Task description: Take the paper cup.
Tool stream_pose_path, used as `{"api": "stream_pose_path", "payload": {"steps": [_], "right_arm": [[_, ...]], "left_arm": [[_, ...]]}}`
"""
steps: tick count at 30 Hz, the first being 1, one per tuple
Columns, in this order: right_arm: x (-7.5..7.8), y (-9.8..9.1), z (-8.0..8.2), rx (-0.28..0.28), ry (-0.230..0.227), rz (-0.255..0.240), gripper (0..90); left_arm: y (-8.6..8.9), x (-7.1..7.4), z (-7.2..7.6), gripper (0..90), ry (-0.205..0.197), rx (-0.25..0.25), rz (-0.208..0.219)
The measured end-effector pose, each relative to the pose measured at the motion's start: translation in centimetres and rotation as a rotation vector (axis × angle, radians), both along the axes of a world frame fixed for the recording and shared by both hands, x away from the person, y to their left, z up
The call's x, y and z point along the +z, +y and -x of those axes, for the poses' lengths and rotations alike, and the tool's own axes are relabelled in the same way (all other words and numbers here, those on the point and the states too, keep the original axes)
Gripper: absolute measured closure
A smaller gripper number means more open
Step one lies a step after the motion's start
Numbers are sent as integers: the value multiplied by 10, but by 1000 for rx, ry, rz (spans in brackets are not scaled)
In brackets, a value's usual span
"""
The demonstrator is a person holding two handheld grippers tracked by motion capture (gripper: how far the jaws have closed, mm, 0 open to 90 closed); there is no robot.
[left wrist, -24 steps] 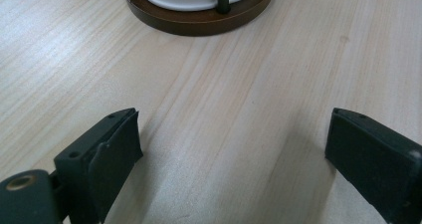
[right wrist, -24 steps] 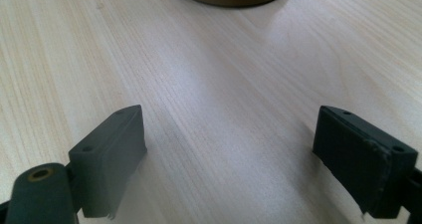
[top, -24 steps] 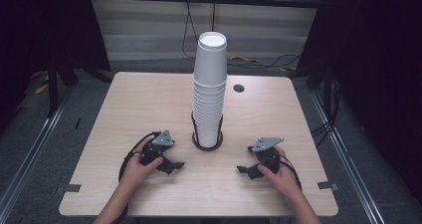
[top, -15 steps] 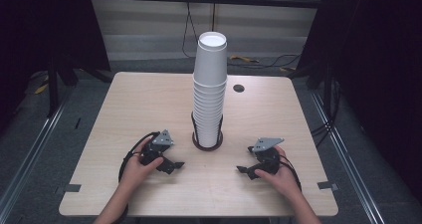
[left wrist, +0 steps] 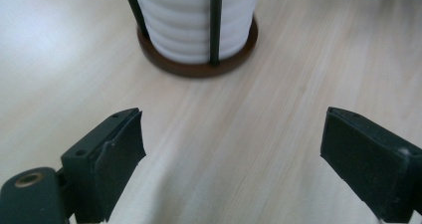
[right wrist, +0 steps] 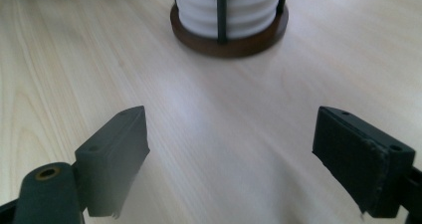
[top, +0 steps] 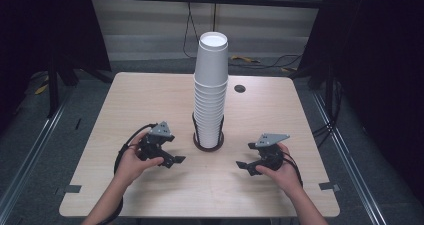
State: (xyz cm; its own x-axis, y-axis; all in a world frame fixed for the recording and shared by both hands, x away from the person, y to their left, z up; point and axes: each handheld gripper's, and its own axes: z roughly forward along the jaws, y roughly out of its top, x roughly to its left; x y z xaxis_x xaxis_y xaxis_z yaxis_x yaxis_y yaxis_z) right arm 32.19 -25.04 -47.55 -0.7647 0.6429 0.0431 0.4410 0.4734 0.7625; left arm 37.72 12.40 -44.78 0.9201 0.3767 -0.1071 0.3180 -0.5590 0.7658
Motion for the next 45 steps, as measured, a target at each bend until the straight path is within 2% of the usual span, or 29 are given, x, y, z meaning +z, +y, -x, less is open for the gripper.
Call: {"api": "stream_pose_path", "payload": {"steps": [1,2,3,4,5,6,7,8,11,13,14,16,18,19,20,21,22,25,26,28,29,30,31,32,35,36,37,39,45], "right_arm": [[12,6,-3,6,-17,-7,140],[12,6,-3,6,-17,-7,140],[22,14,-6,18,-24,-32,140],[22,14,-6,18,-24,-32,140],[31,23,-9,14,-43,-36,140],[31,23,-9,14,-43,-36,140],[39,31,-13,20,-59,-44,140],[43,34,-15,24,-59,-59,140],[52,39,-19,24,-65,-87,140],[68,42,-24,12,-83,-111,139],[68,42,-24,12,-83,-111,139],[84,42,-28,-9,-91,-147,139],[90,41,-30,-20,-94,-158,139],[100,40,-32,-35,-103,-185,138],[100,40,-32,-35,-103,-185,138],[111,40,-33,-45,-121,-206,138],[111,40,-33,-45,-121,-206,138],[133,44,-38,-57,-165,-189,137],[133,44,-38,-57,-165,-189,137],[146,47,-40,-54,-182,-217,138],[158,52,-41,-44,-216,-206,137],[158,52,-41,-44,-216,-206,137],[167,59,-41,-43,-247,-171,138],[170,61,-41,-43,-252,-161,138],[176,66,-42,-41,-243,-168,138],[176,66,-42,-41,-243,-168,138],[179,69,-43,-56,-239,-171,137],[181,73,-45,-58,-241,-163,137],[183,78,-51,-77,-236,-174,137]], "left_arm": [[0,11,-1,96,9,-3,24],[0,23,-2,96,7,-9,38],[-2,44,-5,104,-11,-8,18],[-2,44,-5,113,-11,-8,18],[-5,63,-10,115,-28,-6,-2],[-5,63,-10,116,-28,-6,-2],[-7,80,-15,121,-19,-5,4],[-8,87,-17,122,-22,-4,-3],[-10,102,-21,123,-44,3,-8],[-12,123,-26,124,-61,6,5],[-12,123,-26,124,-61,6,5],[-15,140,-30,124,-73,1,12],[-16,146,-31,123,-81,-3,9],[-18,157,-31,123,-96,-8,10],[-18,157,-31,122,-96,-8,10],[-20,168,-31,118,-111,-7,18],[-20,168,-31,113,-111,-7,18],[-22,185,-34,105,-130,6,22],[-23,190,-35,105,-127,0,31],[-26,200,-36,105,-138,3,34],[-32,208,-36,103,-145,-6,42],[-32,208,-36,101,-145,-6,42],[-37,214,-37,97,-146,-17,54],[-37,214,-37,96,-146,-17,54],[-46,223,-41,85,-169,6,61],[-46,223,-41,85,-169,6,61],[-50,224,-44,84,-144,1,88],[-55,222,-47,82,-146,5,68],[-67,216,-55,80,-141,15,69]]}}
